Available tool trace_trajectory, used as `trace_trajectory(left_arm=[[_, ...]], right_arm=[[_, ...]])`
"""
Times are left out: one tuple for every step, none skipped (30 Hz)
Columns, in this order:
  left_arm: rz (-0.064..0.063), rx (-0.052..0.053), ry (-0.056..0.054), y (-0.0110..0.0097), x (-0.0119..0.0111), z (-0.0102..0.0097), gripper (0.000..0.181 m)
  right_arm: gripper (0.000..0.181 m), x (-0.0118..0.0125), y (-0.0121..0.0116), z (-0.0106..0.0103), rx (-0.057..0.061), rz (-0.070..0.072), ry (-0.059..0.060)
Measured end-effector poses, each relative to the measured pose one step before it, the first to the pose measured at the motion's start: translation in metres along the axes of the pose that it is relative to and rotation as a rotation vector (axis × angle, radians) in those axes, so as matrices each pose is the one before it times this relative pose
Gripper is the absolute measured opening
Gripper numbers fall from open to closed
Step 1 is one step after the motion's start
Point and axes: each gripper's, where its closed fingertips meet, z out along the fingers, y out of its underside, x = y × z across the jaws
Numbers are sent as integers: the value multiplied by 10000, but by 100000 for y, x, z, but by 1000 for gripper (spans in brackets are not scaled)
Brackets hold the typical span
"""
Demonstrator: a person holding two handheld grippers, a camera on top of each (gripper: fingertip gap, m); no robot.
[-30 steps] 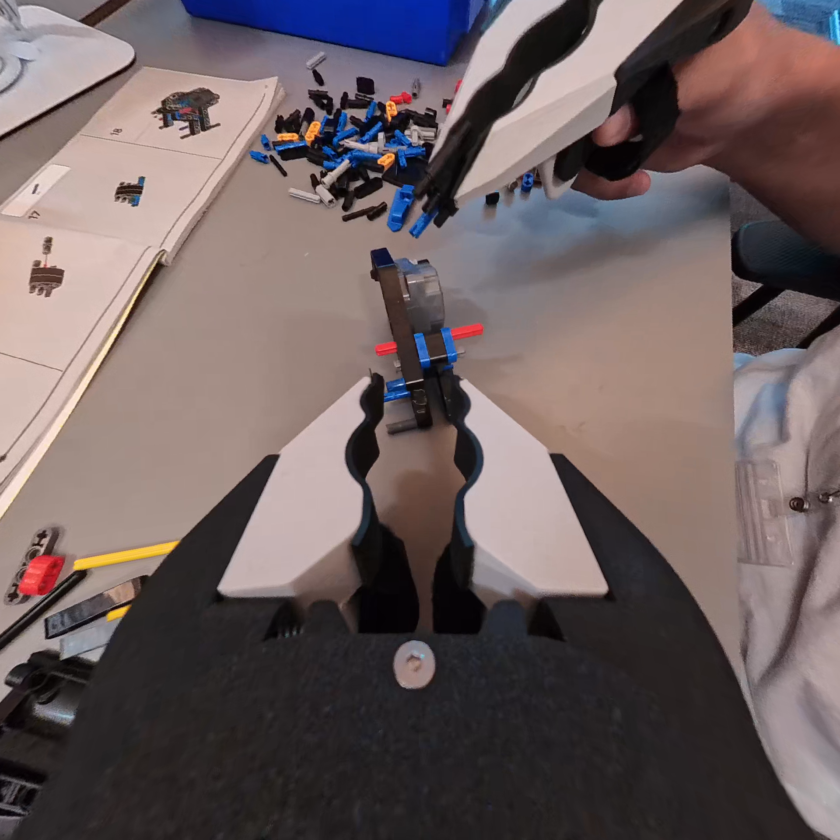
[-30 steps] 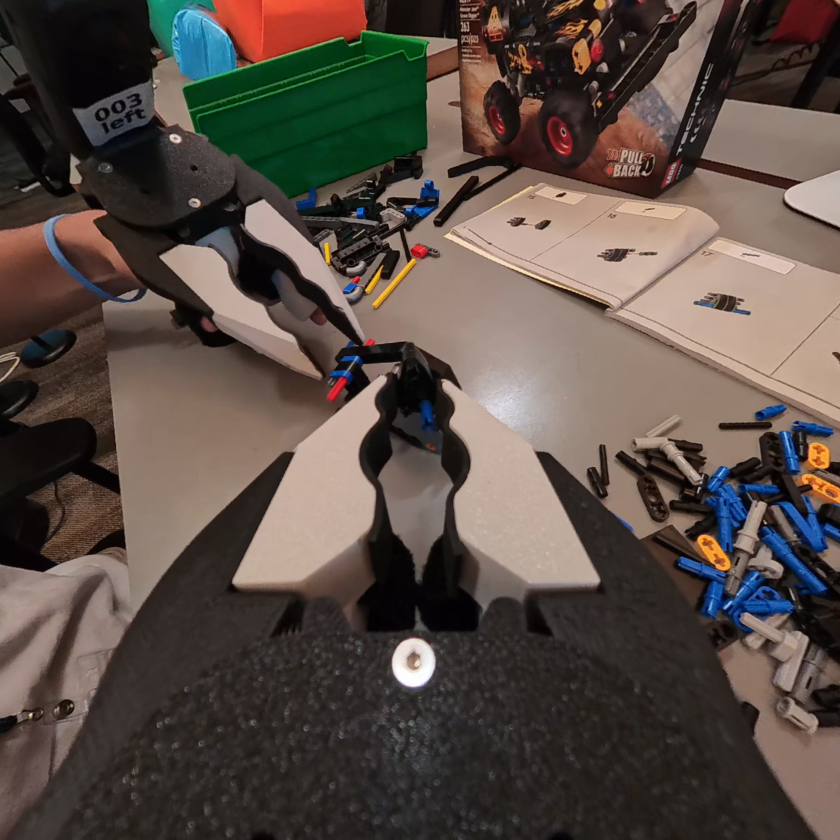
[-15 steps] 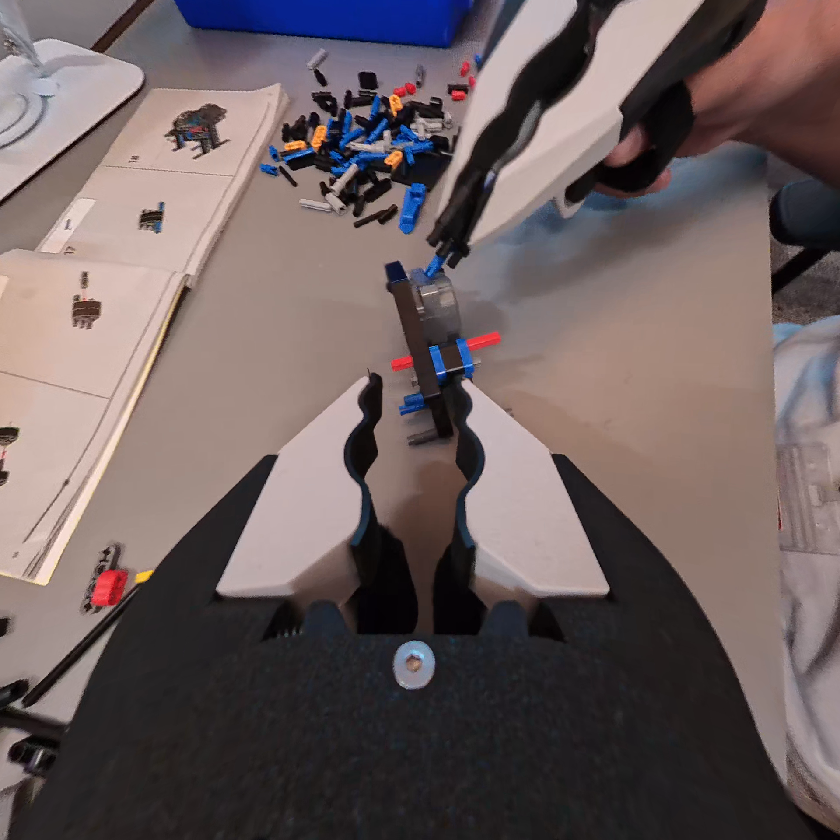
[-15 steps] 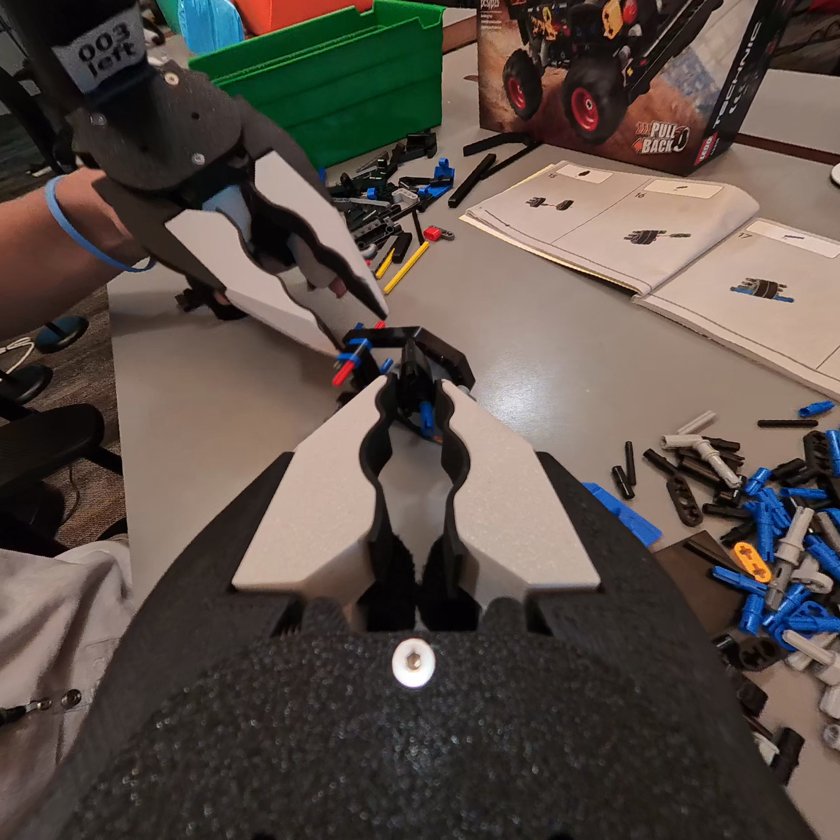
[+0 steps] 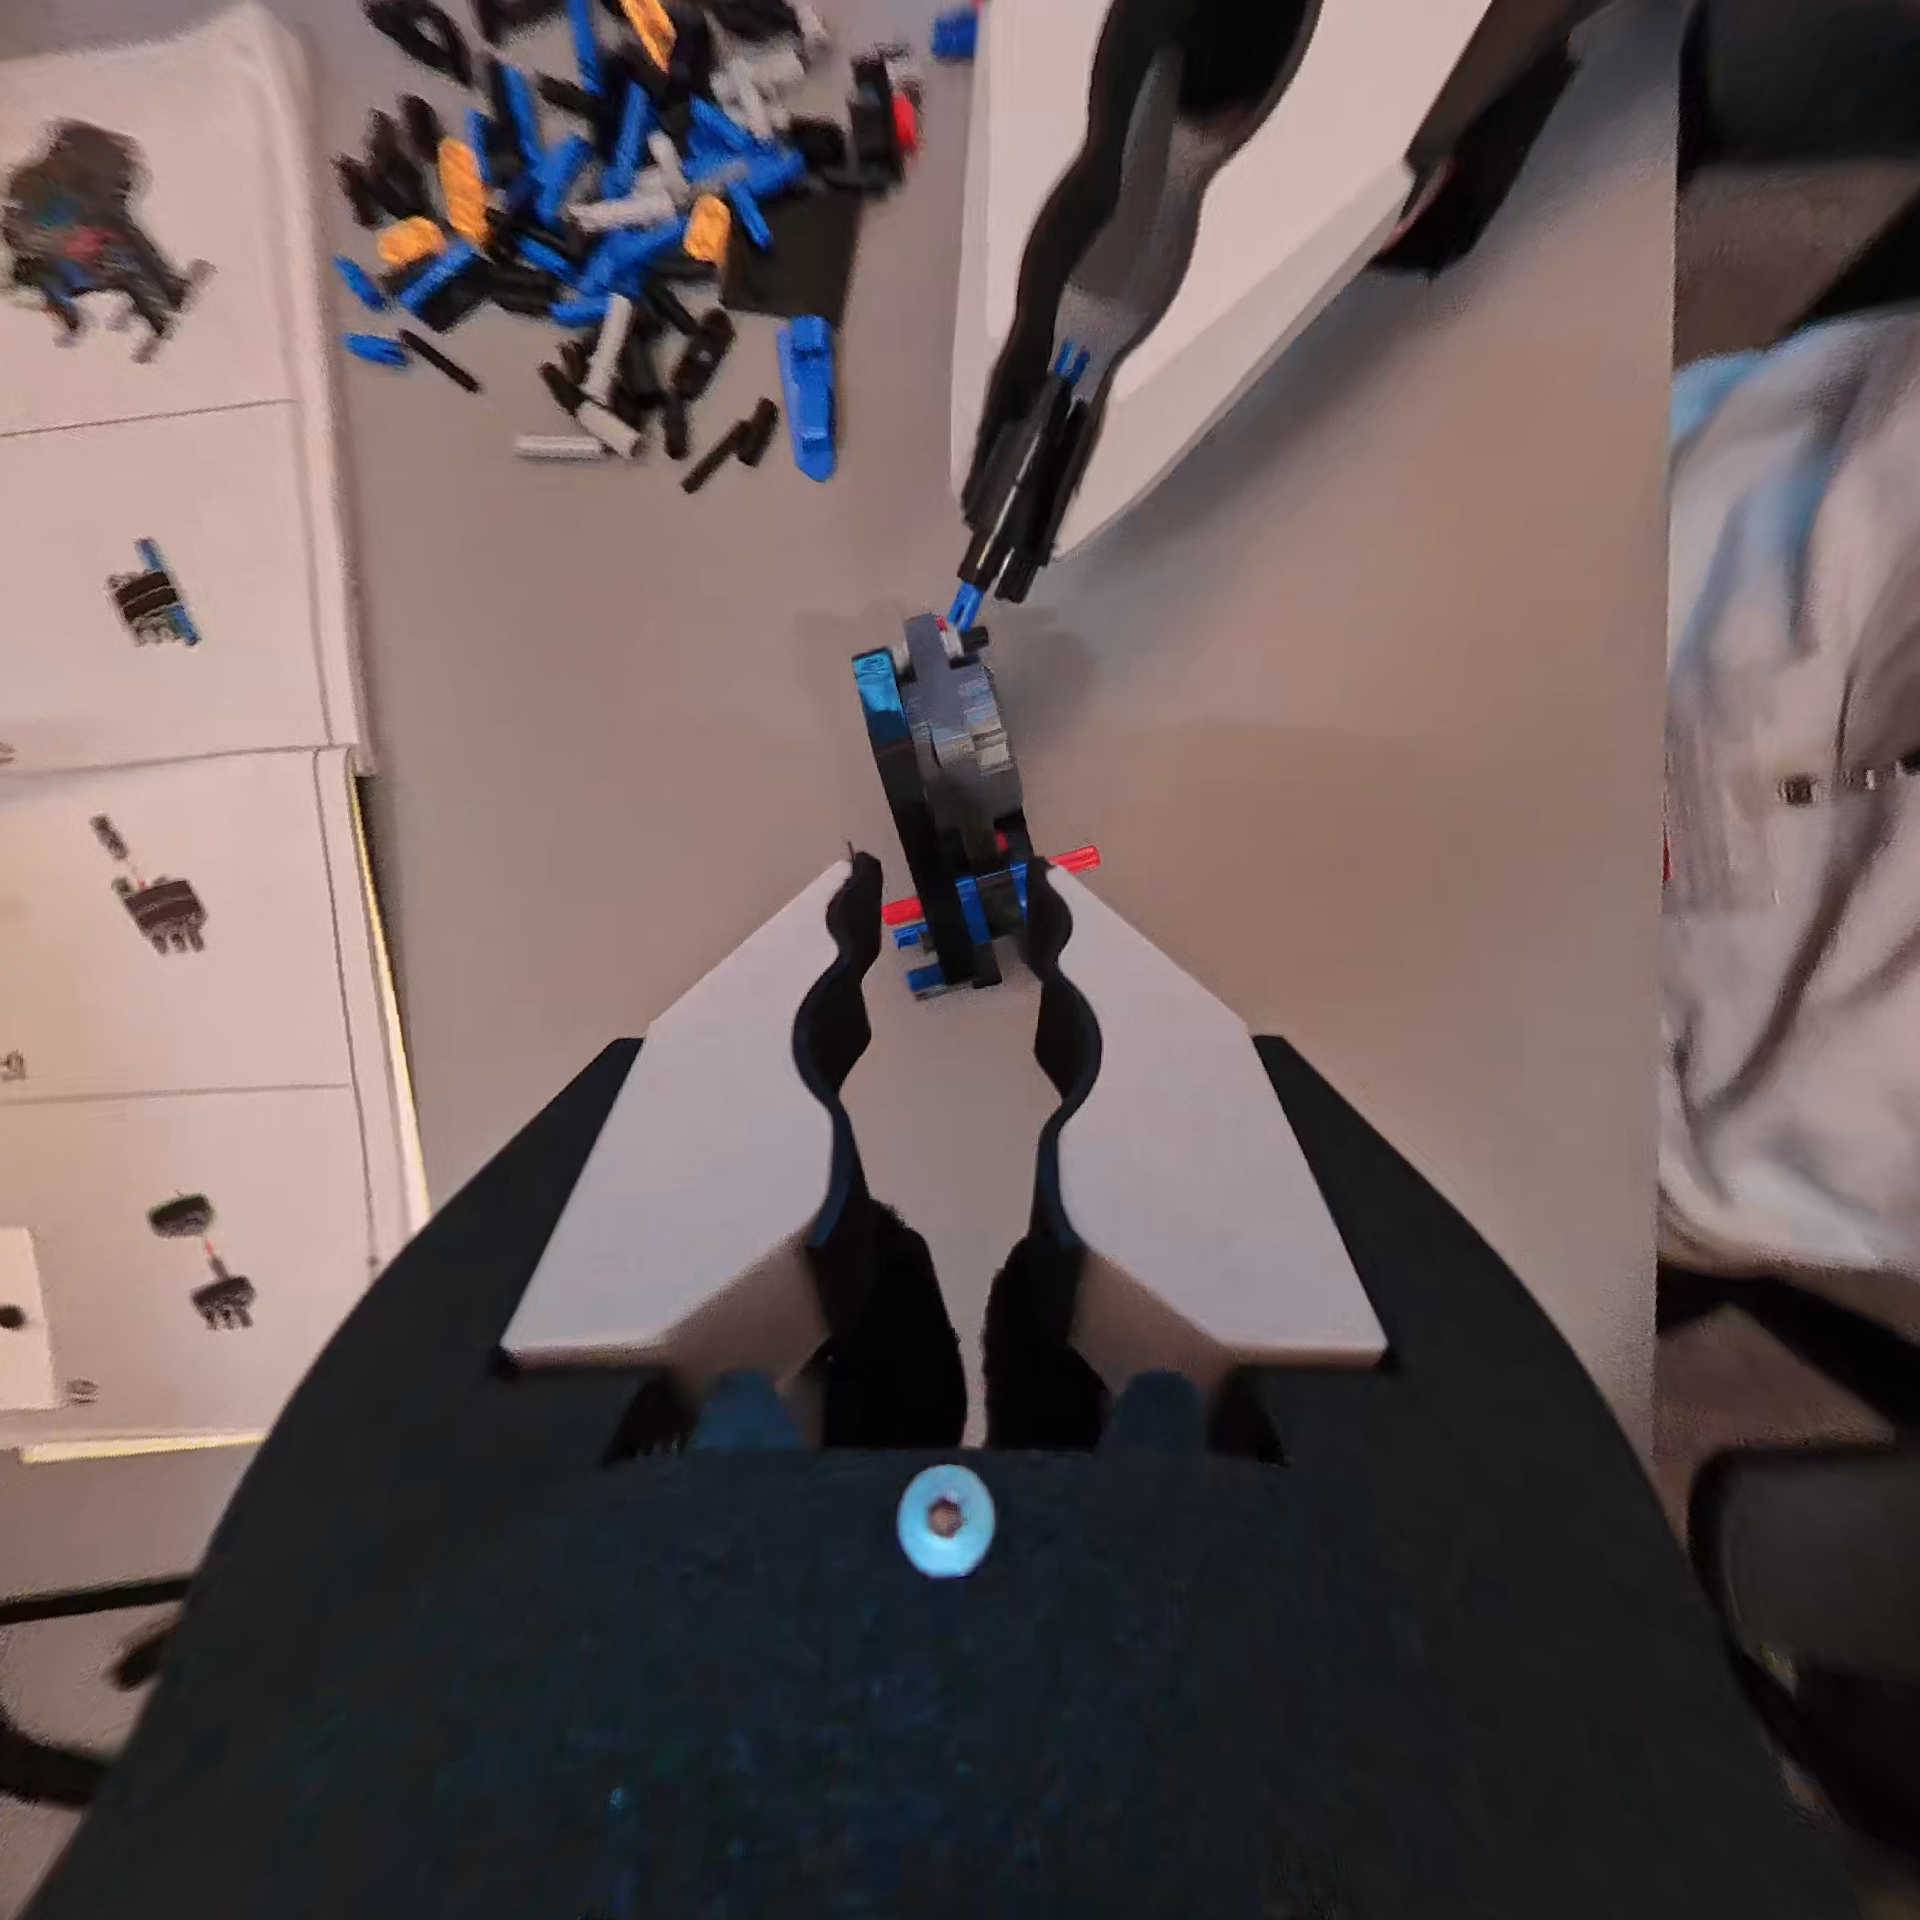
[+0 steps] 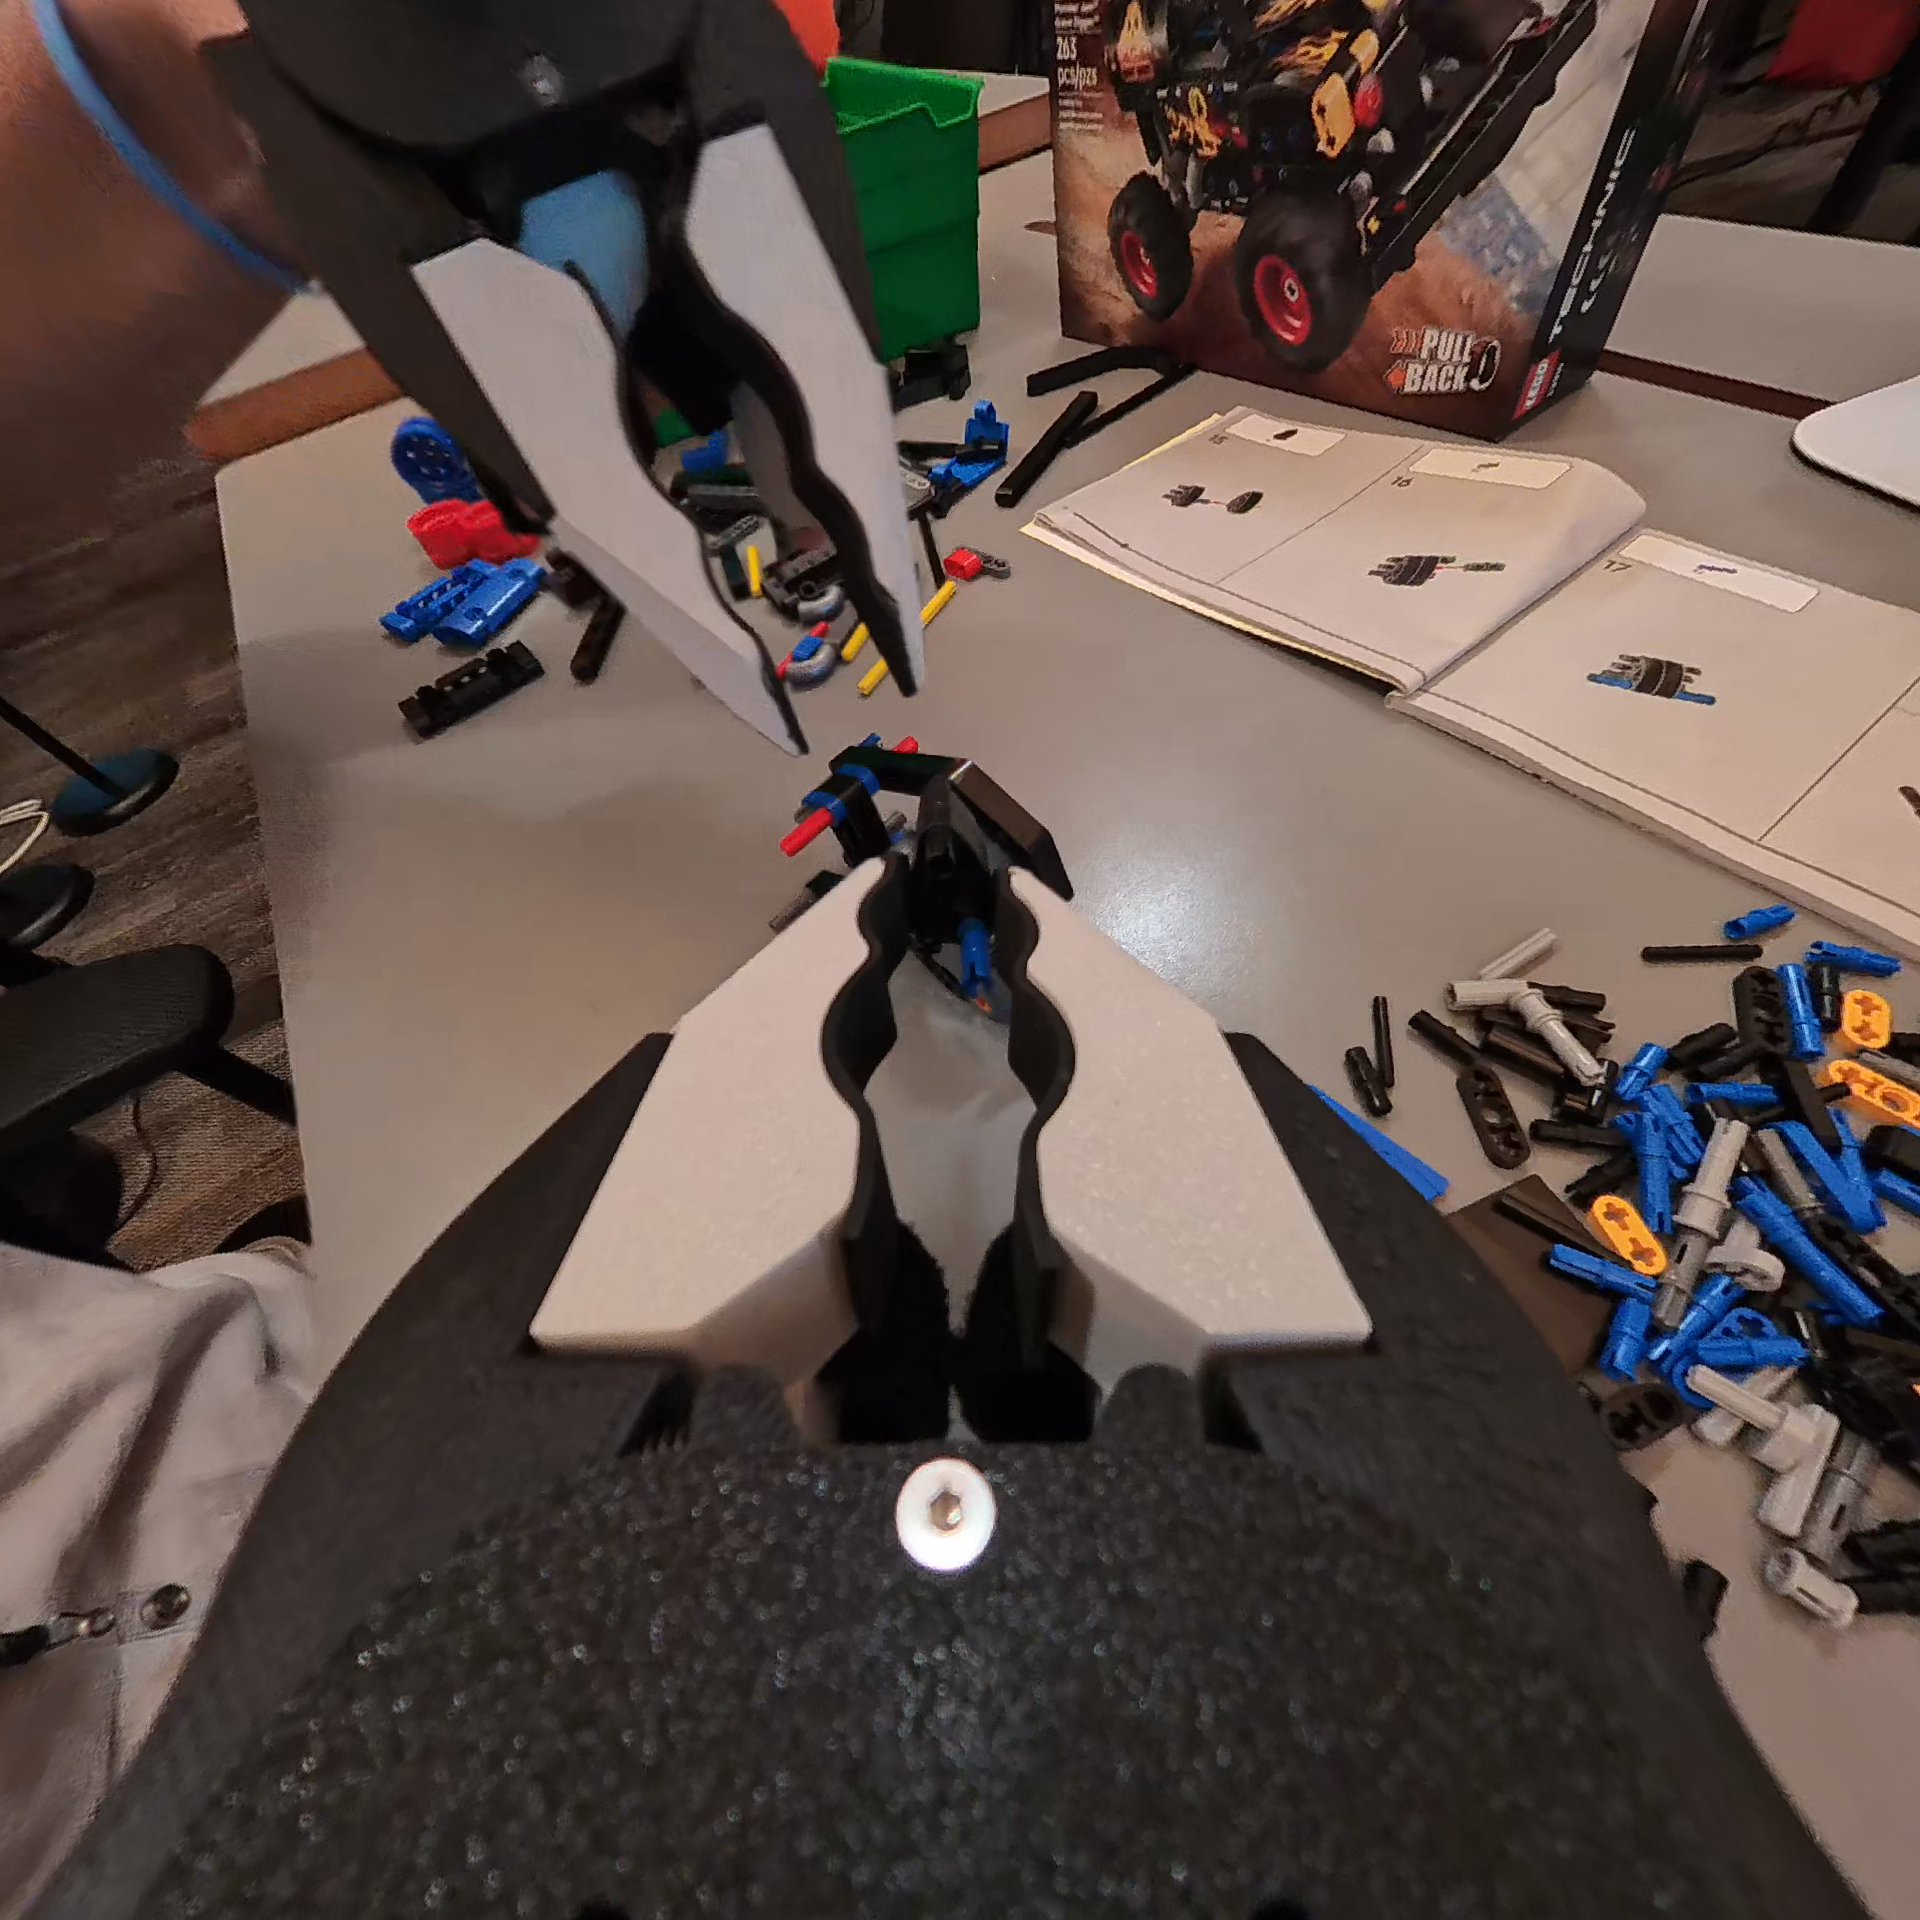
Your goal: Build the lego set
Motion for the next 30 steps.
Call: trace_trajectory(left_arm=[[239,-574,286,-173,-155,92,25],[179,-572,325,-234,-130,47,24],[95,-538,420,-337,25,13,21],[23,-500,412,-428,48,-39,18],[3,-527,338,-385,36,-39,18],[10,-642,311,-182,104,13,19],[-7,-737,122,11,-117,85,20],[-50,-713,-25,57,-311,148,21],[-135,-755,52,184,-184,182,21],[-277,-721,87,176,-149,171,21],[-362,-677,241,170,64,182,24],[-356,-799,611,434,649,235,32],[-352,-787,722,478,809,311,36],[-379,-573,260,176,60,351,35],[-226,-444,-226,40,-655,272,30],[50,-448,-342,134,-699,202,31],[123,-274,-371,-104,-693,15,31],[65,-7,-207,-441,-429,-174,30],[22,80,73,-513,6,-252,30],[-26,29,175,-394,165,-229,30],[-39,-14,85,-326,24,-169,30],[10,-82,17,-194,-56,-70,31],[51,-147,26,-47,38,1,31],[71,-171,25,30,68,43,31],[57,-163,-15,14,11,66,31],[43,-117,27,-15,75,8,31],[67,-82,-21,-18,26,-26,29],[84,-70,-77,-5,-50,-69,28],[77,-53,-58,0,-29,-78,24],[94,-67,-45,39,1,-57,19]], right_arm=[[15,-64,-68,-237,-12,-28,30],[15,-3,-32,-277,14,-57,86],[15,-53,31,-322,9,-10,60],[15,-113,115,-343,2,51,12],[15,-117,166,-380,38,76,22],[15,-90,250,-403,46,93,38],[15,-115,373,-388,-12,106,31],[15,-120,423,-405,-35,91,35],[15,-154,378,-421,-5,70,39],[15,-187,311,-421,10,59,21],[15,-179,276,-398,3,53,18],[15,-156,230,-369,2,41,17],[15,-147,185,-339,12,25,9],[15,-115,165,-306,11,16,4],[15,-80,150,-267,16,19,14],[15,-52,107,-230,45,30,18],[15,-99,147,-195,19,56,-28],[15,-123,195,-165,-24,48,-46],[15,-49,181,-166,-27,16,2],[15,11,122,-168,-10,-12,36],[15,24,81,-148,-6,-6,28],[15,36,-8,-127,20,16,20],[15,12,-71,-97,43,26,1],[15,-9,-103,-67,33,12,-14],[15,-4,-74,-43,12,-11,-10],[15,-11,-41,-13,-4,-25,-4],[15,-14,-22,2,-6,-21,-6],[15,-32,-15,22,-13,-6,-23],[15,-40,-2,47,-14,-2,-27],[15,-39,3,53,-9,-10,-24]])
